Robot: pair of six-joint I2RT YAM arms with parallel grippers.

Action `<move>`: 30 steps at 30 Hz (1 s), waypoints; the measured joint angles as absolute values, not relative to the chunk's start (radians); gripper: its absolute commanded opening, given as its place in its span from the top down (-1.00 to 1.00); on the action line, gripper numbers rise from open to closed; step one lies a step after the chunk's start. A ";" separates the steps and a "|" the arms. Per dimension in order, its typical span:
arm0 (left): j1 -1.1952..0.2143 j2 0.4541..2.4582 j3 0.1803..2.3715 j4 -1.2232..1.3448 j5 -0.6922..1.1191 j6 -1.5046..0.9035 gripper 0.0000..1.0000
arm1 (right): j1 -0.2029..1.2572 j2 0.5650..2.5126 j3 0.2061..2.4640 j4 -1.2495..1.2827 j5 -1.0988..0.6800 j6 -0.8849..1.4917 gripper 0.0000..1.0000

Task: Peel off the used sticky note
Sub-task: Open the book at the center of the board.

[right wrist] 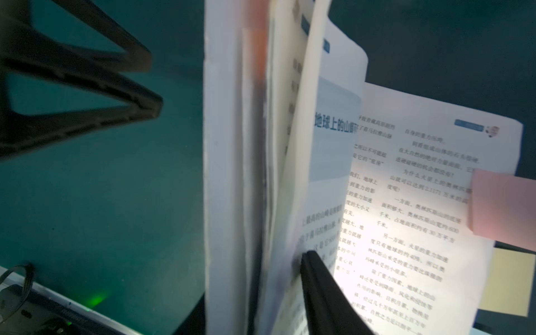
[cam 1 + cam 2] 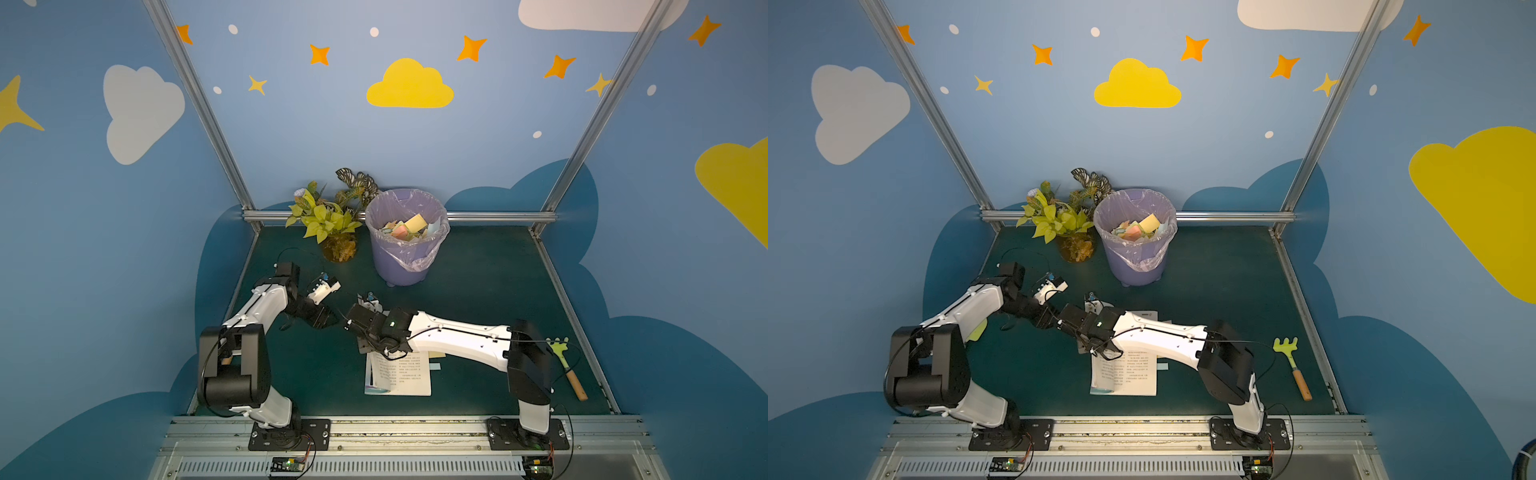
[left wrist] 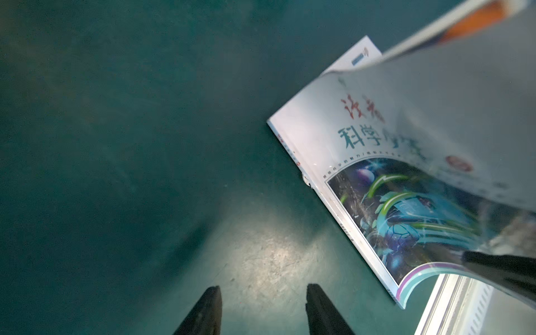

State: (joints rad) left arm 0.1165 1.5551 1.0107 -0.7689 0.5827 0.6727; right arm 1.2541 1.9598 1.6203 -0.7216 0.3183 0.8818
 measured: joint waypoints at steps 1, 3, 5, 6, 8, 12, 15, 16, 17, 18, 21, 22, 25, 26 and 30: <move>0.144 1.551 1.025 -0.781 0.595 0.678 -0.03 | 1.254 1.977 1.634 -0.716 0.306 0.883 0.07; 0.192 1.544 1.055 -0.804 0.614 0.690 -0.03 | 1.254 2.013 1.665 -0.701 0.282 0.883 -0.21; 0.234 1.538 1.088 -0.830 0.633 0.702 -0.03 | 1.254 2.051 1.699 -0.677 0.252 0.880 -0.49; 0.250 1.537 1.103 -0.840 0.641 0.707 -0.03 | 1.254 2.069 1.713 -0.663 0.239 0.878 -0.65; 0.271 1.528 1.126 -0.858 0.654 0.715 -0.03 | 1.254 2.097 1.732 -0.632 0.205 0.870 -0.84; 0.274 1.493 1.135 -0.890 0.677 0.732 -0.04 | 1.254 2.125 1.750 -0.571 0.138 0.866 -0.92; 0.269 1.467 1.135 -0.903 0.693 0.737 -0.05 | 1.254 2.126 1.752 -0.530 0.088 0.856 -0.92; 0.265 1.459 1.135 -0.905 0.696 0.737 -0.05 | 1.254 2.126 1.752 -0.518 0.068 0.852 -0.92; 0.260 1.452 1.134 -0.907 0.698 0.737 -0.05 | 1.254 2.126 1.752 -0.505 0.049 0.848 -0.92; 0.249 1.442 1.130 -0.908 0.701 0.736 -0.05 | 1.253 2.121 1.743 -0.480 0.027 0.839 -0.92; 0.202 1.417 1.110 -0.910 0.700 0.733 -0.05 | 1.246 2.071 1.668 -0.439 -0.006 0.820 -0.92; 0.176 1.406 1.099 -0.908 0.697 0.730 -0.05 | 1.242 2.038 1.628 -0.430 -0.016 0.813 -0.92; 0.086 1.376 1.060 -0.905 0.680 0.713 -0.05 | 1.214 1.912 1.493 -0.403 -0.038 0.801 -0.92; 0.046 1.365 1.044 -0.900 0.671 0.706 -0.05 | 1.197 1.860 1.445 -0.397 -0.041 0.799 -0.92; -0.119 1.349 0.987 -0.873 0.620 0.673 -0.05 | 1.106 1.657 1.272 -0.381 -0.044 0.789 -0.92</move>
